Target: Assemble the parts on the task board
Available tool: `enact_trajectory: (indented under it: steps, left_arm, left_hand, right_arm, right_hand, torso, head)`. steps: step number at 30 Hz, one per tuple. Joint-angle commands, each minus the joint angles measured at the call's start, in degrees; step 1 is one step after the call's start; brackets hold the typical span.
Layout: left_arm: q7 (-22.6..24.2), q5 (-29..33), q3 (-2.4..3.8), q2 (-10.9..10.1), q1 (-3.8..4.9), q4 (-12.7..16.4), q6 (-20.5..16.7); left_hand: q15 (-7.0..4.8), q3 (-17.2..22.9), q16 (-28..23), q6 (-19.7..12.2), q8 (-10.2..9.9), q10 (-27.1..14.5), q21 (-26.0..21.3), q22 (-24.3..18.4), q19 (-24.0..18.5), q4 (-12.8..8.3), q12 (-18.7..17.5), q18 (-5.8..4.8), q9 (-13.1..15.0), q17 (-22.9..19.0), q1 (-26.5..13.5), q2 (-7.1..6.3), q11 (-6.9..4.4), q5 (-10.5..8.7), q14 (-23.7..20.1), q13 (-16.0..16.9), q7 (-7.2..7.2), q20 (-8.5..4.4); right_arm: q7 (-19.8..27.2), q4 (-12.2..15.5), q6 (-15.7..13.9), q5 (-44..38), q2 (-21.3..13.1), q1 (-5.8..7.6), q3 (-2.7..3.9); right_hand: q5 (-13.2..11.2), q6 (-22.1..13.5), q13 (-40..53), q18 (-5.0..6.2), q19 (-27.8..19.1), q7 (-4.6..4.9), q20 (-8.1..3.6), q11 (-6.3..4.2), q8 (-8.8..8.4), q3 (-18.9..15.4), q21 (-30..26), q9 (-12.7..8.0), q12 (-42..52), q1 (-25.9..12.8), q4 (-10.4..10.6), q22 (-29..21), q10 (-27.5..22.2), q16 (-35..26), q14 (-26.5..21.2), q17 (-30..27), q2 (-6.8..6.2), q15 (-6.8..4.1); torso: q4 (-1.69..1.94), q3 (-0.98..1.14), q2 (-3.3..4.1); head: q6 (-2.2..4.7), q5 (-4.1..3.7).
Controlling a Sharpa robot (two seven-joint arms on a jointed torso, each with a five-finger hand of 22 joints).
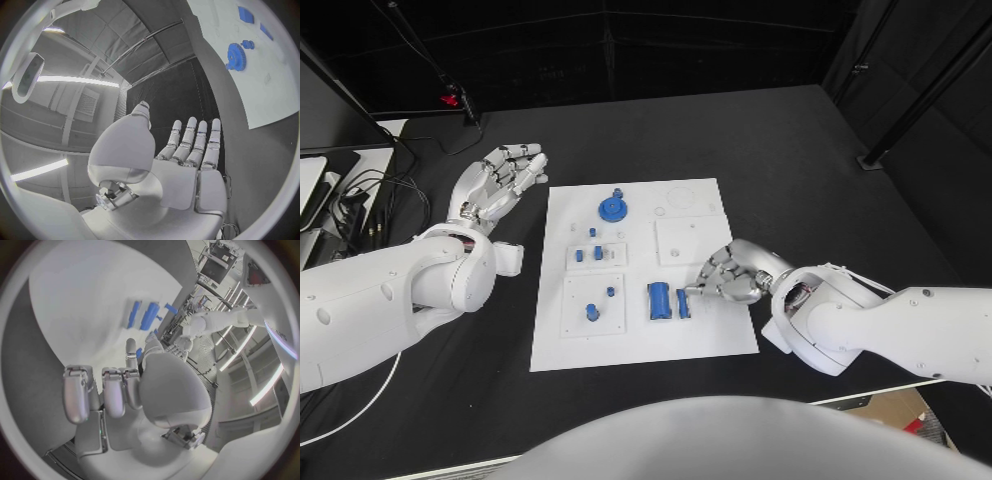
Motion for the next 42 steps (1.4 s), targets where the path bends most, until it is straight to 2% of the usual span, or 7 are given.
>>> enact_trajectory:
  steps: [1, 7, 15, 20, 30, 31, 42]
  left_arm:
    - [8.22, 1.39, 0.05, 0.40, -0.51, -0.04, 0.21]
    - [12.76, 2.45, 0.06, 0.92, -1.71, 0.20, -1.79]
    - [19.19, 6.92, 0.07, 1.59, -3.77, 1.16, -5.21]
    - [21.04, 7.62, 0.08, 1.98, -4.54, 1.31, -5.36]
    - [23.00, 7.89, 0.08, 2.35, -4.99, 1.39, -5.40]
    - [0.00, 7.11, 0.02, 2.34, -5.07, 1.24, -4.82]
    - [-4.86, 6.17, 7.25, -0.14, -7.39, 7.49, -12.64]
  left_hand:
    - [-0.42, -0.56, 0.84, 1.96, 0.98, -0.32, 0.69, 0.93, 1.35, -0.02, 0.82, 0.46, 0.12, -0.54, 0.15, 0.43, -0.17, 0.25, 0.74, -0.17, 8.70, -0.01]
    - [0.57, -1.49, 1.91, 6.64, 1.23, 0.17, 1.78, 0.96, 2.76, -0.03, 2.34, 0.29, -0.17, -2.08, 0.15, 0.22, -4.29, 0.07, 1.64, -0.41, 4.66, 0.00]
    - [-2.99, -1.55, 2.13, 6.57, -3.71, -3.42, 0.61, -3.12, -1.25, 0.12, 2.40, 1.74, -0.36, -4.69, -1.02, -4.76, -6.48, 0.54, -1.98, -0.61, -2.18, -1.59]
    - [-7.06, -1.27, 2.38, 4.60, -3.23, -5.54, -0.46, -6.23, -4.77, 0.33, 3.41, 3.41, -0.02, -5.31, -2.28, -7.18, -8.58, 0.52, -3.33, -0.36, 0.06, -3.61]
    - [-8.92, -1.55, 2.58, 5.84, -2.09, -5.82, -0.86, -8.23, -6.93, 0.37, 4.83, 4.79, 0.01, -5.44, -2.73, -7.79, -8.00, 0.35, -3.94, -0.37, 1.22, -4.28]
    - [-10.50, 4.28, -12.44, -0.44, -14.38, -11.10, -4.44, -17.56, -12.04, -4.92, -6.97, 1.38, -4.01, -9.16, -22.73, -5.08, -10.25, -4.37, -9.60, -4.28, -2.13, -7.99]
    - [-15.13, 4.28, -23.98, -4.79, -23.68, -15.42, -4.44, -24.95, -16.23, -8.78, -15.88, 0.40, -4.01, -9.16, -38.38, -0.08, -14.81, -8.10, -9.60, -4.28, -3.85, -10.99]
  right_arm:
    - [30.17, -3.77, -6.40, 17.47, 1.07, 1.40, 0.14]
    - [46.81, -10.66, -0.77, 31.33, 4.50, 3.06, 0.17]
    - [59.10, -17.02, 2.78, 44.94, 9.95, 3.82, 0.20]
    - [61.53, -18.74, 4.67, 47.52, 12.22, 3.90, 0.22]
    - [62.72, -21.97, 6.82, 48.57, 15.22, 3.91, 0.22]
    - [54.09, -21.63, 4.53, 46.57, 15.02, 3.80, 0.18]
    - [50.59, -21.71, 0.74, 54.41, 17.09, 3.01, 4.63]
  right_hand:
    - [-1.22, -3.16, 15.04, 2.77, -4.30, 1.16, 1.52, 1.53, -0.75, -0.53, -8.40, -0.30, 0.14, 2.05, -0.22, 10.10, 5.94, 0.14, 5.97, 15.07, 1.39, 1.40]
    - [-0.07, -7.70, 0.04, 9.07, -30.89, 3.23, 3.43, 3.41, -1.07, -3.06, -40.53, -1.72, -22.19, 2.99, -0.38, -2.57, -16.20, -21.32, -15.51, -5.92, 3.15, 3.74]
    - [3.83, -20.91, -33.12, 6.43, -47.01, 3.22, 8.36, 11.10, -2.54, -4.06, -63.19, -3.52, -63.57, -10.80, -0.62, -16.40, -47.99, -57.72, -47.03, -35.47, 0.25, 12.01]
    - [5.09, -31.46, -39.04, 4.47, -57.29, 1.76, 9.78, 9.10, -4.28, -2.84, -72.41, -4.44, -70.66, -19.68, 0.32, -22.22, -58.49, -66.05, -59.65, -41.54, -9.60, 10.78]
    - [5.08, -41.03, -42.89, 4.36, -68.83, -1.61, 10.23, 7.25, 1.12, -3.36, -81.74, -1.98, -71.44, -21.81, 0.36, -38.19, -64.27, -67.21, -68.51, -44.70, -10.16, 9.22]
    - [1.42, -45.48, -52.43, -0.55, -73.17, -4.96, 6.00, 4.74, -7.13, -0.53, -86.23, -6.84, -77.15, -37.80, -4.80, -48.79, -69.92, -74.11, -72.93, -53.70, -6.77, 7.13]
    - [-7.75, -56.53, -74.96, -0.55, -84.03, -4.96, -3.89, -0.89, -25.70, 6.56, -86.23, -17.94, -89.86, -70.32, -16.92, -74.90, -84.06, -89.86, -84.03, -74.93, 1.54, 2.49]
  torso:
    - [0.03, 0.09, -0.29]
    - [-0.41, 0.39, -0.56]
    - [-0.65, 0.89, -0.98]
    - [-0.60, 1.00, -0.93]
    - [-0.39, 1.18, -0.95]
    - [-0.41, 1.10, -0.97]
    - [-1.32, 0.88, -2.70]
  head:
    - [0.00, 0.20]
    - [0.00, 1.83]
    - [0.00, 4.63]
    - [0.00, 5.83]
    - [1.39, 7.24]
    - [0.77, 6.98]
    - [4.69, 7.98]
